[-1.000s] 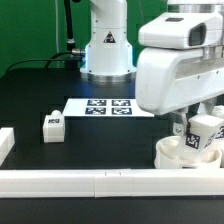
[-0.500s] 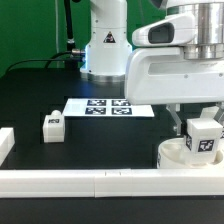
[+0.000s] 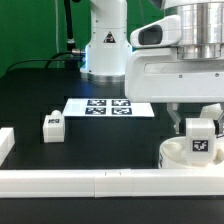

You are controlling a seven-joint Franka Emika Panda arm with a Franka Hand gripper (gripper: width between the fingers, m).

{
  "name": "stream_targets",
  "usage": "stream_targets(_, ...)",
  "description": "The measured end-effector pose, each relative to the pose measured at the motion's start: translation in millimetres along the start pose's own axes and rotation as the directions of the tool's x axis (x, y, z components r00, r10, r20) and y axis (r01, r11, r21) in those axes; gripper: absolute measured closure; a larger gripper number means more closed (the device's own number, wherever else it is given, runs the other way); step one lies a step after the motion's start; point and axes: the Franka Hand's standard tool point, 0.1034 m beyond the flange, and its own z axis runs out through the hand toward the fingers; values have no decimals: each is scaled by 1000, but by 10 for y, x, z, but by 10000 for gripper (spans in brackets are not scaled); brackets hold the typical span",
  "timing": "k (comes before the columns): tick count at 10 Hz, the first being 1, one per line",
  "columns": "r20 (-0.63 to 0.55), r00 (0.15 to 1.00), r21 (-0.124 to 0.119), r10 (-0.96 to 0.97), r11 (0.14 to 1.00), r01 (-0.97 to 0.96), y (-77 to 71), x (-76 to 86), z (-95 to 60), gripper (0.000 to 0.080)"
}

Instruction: Assemble stool

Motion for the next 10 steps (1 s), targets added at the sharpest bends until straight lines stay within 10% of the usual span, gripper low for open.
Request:
stream_targets(3, 8, 944, 4, 331, 944, -331, -86, -98, 24, 458)
stream_targets(10, 76, 513, 15, 855, 514, -858, -188, -168, 45, 459)
